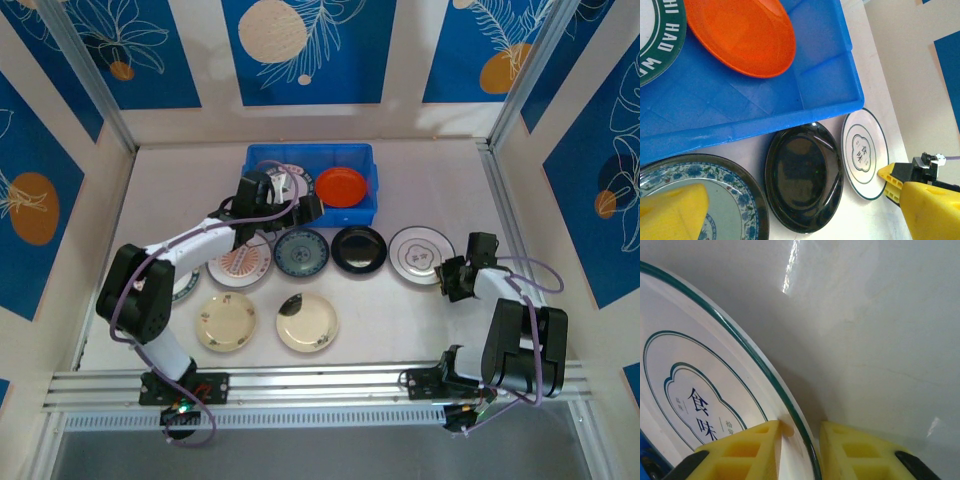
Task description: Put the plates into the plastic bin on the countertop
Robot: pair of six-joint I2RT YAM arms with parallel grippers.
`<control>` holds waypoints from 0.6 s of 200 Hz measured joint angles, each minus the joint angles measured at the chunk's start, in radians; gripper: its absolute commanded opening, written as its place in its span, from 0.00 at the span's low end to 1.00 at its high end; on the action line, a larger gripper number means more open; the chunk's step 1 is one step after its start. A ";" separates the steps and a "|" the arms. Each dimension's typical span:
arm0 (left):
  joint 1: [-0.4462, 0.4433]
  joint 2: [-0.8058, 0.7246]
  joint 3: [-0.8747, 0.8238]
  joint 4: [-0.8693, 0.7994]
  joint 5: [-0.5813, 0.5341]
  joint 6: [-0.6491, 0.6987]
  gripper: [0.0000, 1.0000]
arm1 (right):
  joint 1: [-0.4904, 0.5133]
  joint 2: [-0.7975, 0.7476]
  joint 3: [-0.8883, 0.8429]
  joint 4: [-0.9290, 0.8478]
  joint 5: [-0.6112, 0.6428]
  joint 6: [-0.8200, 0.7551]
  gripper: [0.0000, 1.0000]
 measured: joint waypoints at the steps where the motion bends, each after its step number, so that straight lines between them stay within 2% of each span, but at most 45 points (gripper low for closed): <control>1: 0.000 0.000 0.000 0.000 0.000 0.000 0.97 | 0.000 0.000 0.000 0.000 0.000 0.000 0.23; 45: 0.000 0.001 0.000 0.000 0.000 0.000 0.97 | 0.001 -0.016 -0.006 0.071 0.013 -0.002 0.15; 89: 0.000 0.003 0.000 0.000 0.000 -0.001 0.97 | -0.003 -0.103 -0.006 0.096 0.024 -0.001 0.00; 120: 0.000 0.003 0.000 0.000 0.000 -0.001 0.97 | -0.010 -0.158 -0.004 0.060 0.057 -0.007 0.00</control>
